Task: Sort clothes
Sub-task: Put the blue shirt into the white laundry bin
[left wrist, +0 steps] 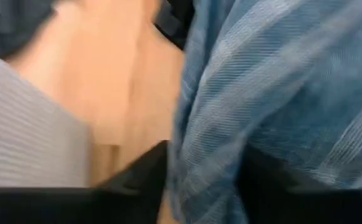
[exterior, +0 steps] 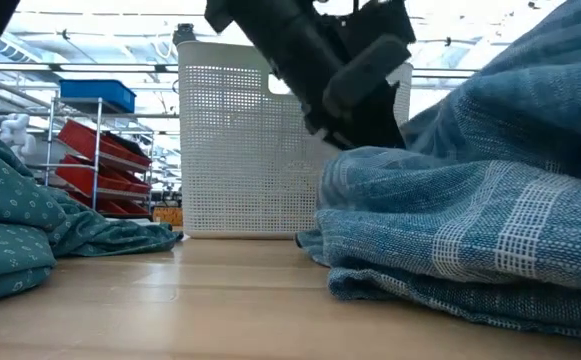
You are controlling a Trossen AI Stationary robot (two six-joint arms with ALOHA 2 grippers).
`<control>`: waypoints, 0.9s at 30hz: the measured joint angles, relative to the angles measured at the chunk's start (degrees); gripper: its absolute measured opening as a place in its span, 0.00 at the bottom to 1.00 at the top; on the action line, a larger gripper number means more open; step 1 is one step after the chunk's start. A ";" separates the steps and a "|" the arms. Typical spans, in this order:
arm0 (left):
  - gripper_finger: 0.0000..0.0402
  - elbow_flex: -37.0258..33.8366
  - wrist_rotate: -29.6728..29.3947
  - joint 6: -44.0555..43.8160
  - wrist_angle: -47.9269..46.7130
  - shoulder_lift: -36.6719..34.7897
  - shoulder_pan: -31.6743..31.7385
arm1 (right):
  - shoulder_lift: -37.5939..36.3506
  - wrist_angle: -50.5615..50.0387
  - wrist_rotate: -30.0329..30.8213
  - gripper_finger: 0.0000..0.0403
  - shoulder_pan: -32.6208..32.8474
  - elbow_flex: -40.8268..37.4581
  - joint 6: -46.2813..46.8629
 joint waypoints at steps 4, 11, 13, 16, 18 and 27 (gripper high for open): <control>0.06 2.02 -1.46 0.26 -2.48 -1.66 -0.37 | 0.00 -0.20 0.69 0.00 -0.02 -0.01 -1.53; 0.01 5.35 -9.24 6.23 -6.68 -7.99 -3.05 | -0.25 6.13 9.16 0.00 -0.78 -0.02 -12.96; 0.01 6.29 -12.06 8.31 -6.77 -10.97 -4.13 | -0.60 9.14 11.98 0.00 -1.34 -0.02 -17.50; 0.01 8.11 -14.89 10.63 -6.55 -15.59 -5.53 | -1.50 12.39 17.59 0.00 -2.25 -0.01 -24.75; 0.01 8.89 -16.26 12.12 -5.14 -18.97 -6.36 | -2.13 13.84 22.28 0.00 -2.84 0.80 -30.05; 0.00 9.00 -17.61 19.28 12.31 -31.92 -8.22 | -3.24 26.42 49.90 0.00 -3.33 13.19 -62.21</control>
